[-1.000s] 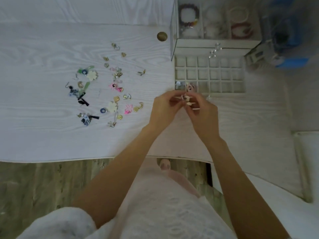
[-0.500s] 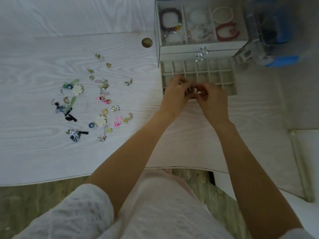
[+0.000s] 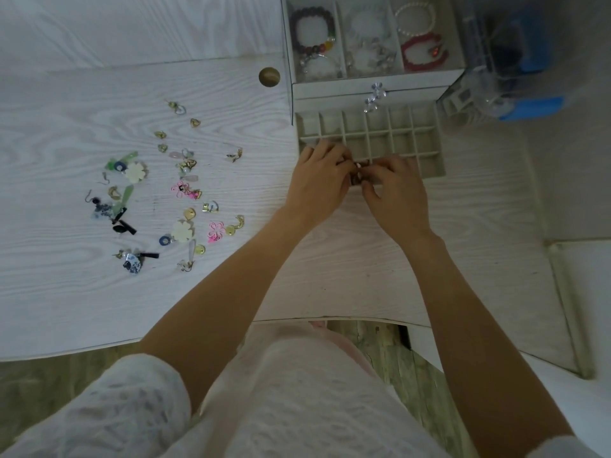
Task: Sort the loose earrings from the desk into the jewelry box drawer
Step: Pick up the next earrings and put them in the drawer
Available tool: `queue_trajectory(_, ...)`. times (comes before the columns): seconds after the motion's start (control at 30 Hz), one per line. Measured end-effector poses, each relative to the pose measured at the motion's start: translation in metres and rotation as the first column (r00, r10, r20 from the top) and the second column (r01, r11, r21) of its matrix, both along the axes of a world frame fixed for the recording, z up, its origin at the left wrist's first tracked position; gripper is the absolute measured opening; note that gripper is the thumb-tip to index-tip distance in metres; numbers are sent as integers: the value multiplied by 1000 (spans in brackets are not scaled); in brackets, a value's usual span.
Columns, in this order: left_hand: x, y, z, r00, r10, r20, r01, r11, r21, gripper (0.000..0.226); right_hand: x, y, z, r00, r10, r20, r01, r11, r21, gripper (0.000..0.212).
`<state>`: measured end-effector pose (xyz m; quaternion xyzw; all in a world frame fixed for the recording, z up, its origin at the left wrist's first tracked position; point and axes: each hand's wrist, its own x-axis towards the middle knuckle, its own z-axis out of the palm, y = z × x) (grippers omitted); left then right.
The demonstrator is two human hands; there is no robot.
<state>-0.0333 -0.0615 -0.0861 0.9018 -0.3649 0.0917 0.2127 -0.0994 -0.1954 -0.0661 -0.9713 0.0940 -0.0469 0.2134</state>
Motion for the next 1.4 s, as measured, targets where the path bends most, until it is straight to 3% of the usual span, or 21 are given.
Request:
queue_trajectory(0.17, 1, 4, 1, 999, -31, 7, 31, 999, 40, 24, -2, -1, 2, 995, -45, 89, 48, 998, -31, 23)
queue_trajectory(0.33, -3, 8, -1, 999, -34, 10, 33, 997, 76, 30, -3, -2, -5, 1000, -19, 5, 19, 996, -84, 20)
queue_trajectory(0.6, -19, -2, 4, 988, 46, -150, -37, 997, 63, 41, -6, -1, -7, 999, -1, 49, 7, 991, -134, 23)
queue_trajectory(0.7, -22, 2, 11, 973, 77, -216, -82, 996, -17, 42, -8, 2, -6, 1000, 22, 6, -21, 992, -123, 27)
queue_trajectory(0.83, -34, 30, 35, 955, 144, -261, -194, 965, -179, 28, -14, 16, 15, 992, 44, 115, -34, 995, -92, 25)
queue_trajectory(0.97, -59, 101, 61, 901, 213, -377, -298, 937, -183, 24, -24, 55, 27, 956, 235, 175, -235, 972, -17, 21)
queue_trajectory(1.07, -76, 163, 59, 840, 323, -436, -400, 911, -97, 23, -28, 96, 14, 906, 412, 99, -416, 909, 22, 19)
queue_trajectory(1.23, -76, 227, 31, 717, 520, -464, -594, 804, -16, 21, -13, 162, -7, 827, 563, 2, -562, 825, 65, 22)
queue_trajectory(1.4, -26, 231, 12, 752, 558, -351, -586, 810, 31, 28, 8, 190, -14, 831, 552, -75, -555, 831, -42, 23)
